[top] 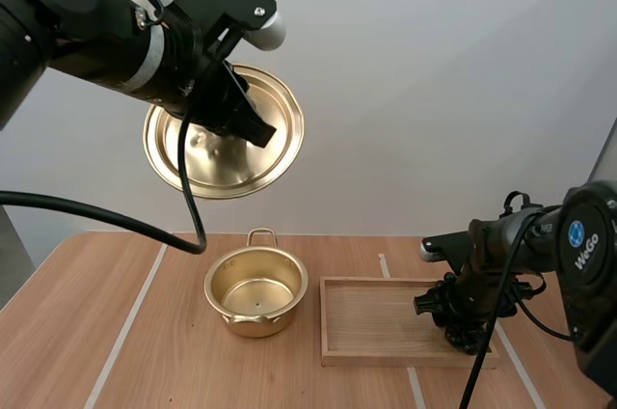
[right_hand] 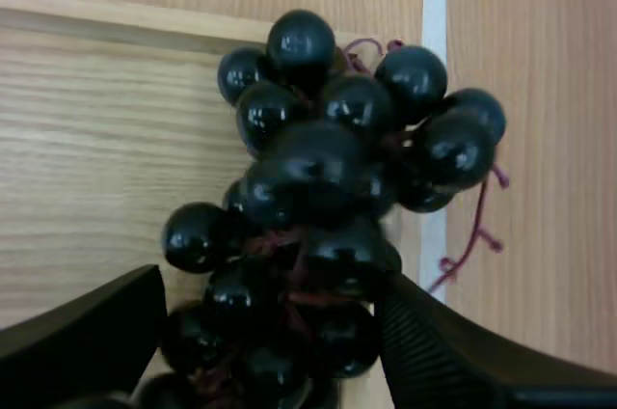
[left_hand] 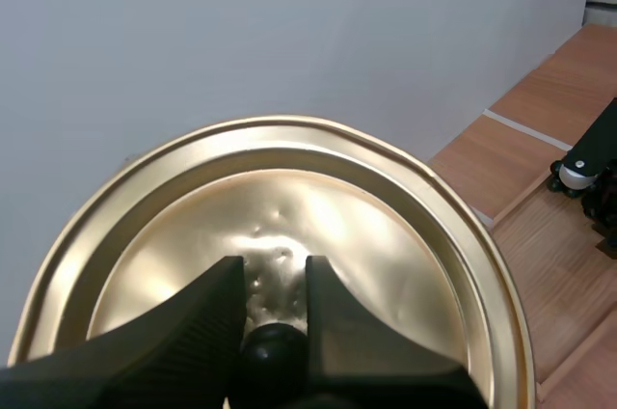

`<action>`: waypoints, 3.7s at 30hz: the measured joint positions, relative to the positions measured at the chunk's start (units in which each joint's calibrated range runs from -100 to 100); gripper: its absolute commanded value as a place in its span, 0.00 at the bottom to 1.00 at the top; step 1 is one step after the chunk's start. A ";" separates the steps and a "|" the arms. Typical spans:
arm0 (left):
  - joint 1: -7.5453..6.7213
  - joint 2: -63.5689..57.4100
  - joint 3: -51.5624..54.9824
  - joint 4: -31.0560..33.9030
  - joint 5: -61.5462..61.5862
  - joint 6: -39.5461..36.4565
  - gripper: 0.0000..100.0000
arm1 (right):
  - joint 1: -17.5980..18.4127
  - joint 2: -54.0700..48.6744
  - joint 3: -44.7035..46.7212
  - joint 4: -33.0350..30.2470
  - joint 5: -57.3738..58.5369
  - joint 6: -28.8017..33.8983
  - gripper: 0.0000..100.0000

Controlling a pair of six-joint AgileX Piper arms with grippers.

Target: Open the lid, put the grape in the pot, and close it

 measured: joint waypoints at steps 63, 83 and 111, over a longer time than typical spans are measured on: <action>0.00 -6.94 -30.72 2.37 8.10 -5.75 0.00 | 27.45 -32.67 -16.37 4.03 18.48 -4.47 0.00; 0.00 -3.11 -31.08 4.74 8.93 -4.42 0.00 | 24.81 -46.50 -10.51 18.18 28.03 -13.47 0.00; 0.00 -7.18 -31.12 7.92 8.93 -4.12 0.00 | 24.81 4.67 -18.23 36.20 12.45 -28.07 0.00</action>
